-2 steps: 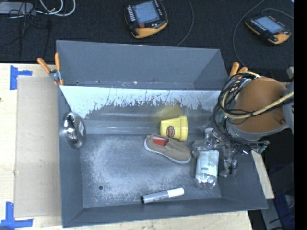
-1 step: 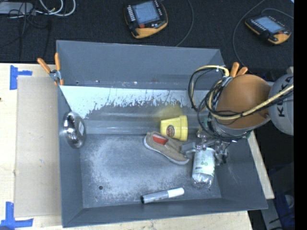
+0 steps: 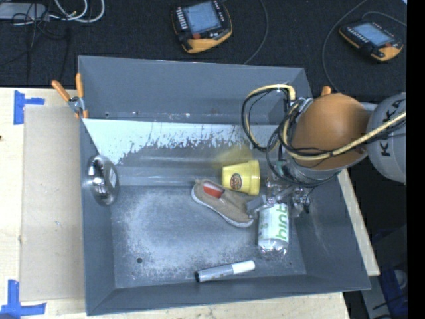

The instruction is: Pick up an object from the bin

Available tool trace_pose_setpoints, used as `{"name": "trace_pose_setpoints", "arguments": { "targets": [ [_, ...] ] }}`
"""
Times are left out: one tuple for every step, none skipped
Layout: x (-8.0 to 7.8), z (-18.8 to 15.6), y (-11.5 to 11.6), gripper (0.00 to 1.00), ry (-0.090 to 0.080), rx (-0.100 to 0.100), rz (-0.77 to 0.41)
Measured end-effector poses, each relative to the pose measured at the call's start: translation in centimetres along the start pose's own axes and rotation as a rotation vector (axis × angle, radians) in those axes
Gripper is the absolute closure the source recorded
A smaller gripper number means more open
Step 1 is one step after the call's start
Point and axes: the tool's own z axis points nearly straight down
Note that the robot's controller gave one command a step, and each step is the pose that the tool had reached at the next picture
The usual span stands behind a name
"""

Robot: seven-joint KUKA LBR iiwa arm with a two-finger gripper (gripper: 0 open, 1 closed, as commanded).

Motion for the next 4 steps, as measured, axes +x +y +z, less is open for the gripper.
{"name": "trace_pose_setpoints", "arguments": {
  "targets": [
    [-1.7, 0.4, -0.8, 0.00, -0.002, -0.001, -0.289],
    [-4.6, 1.0, 1.3, 0.00, -0.005, -0.004, -0.581],
    [-7.6, -0.7, -1.2, 0.00, -0.010, -0.007, -0.840],
    [-8.2, -3.0, 1.0, 0.00, -0.013, -0.010, -0.971]
  ]
}}
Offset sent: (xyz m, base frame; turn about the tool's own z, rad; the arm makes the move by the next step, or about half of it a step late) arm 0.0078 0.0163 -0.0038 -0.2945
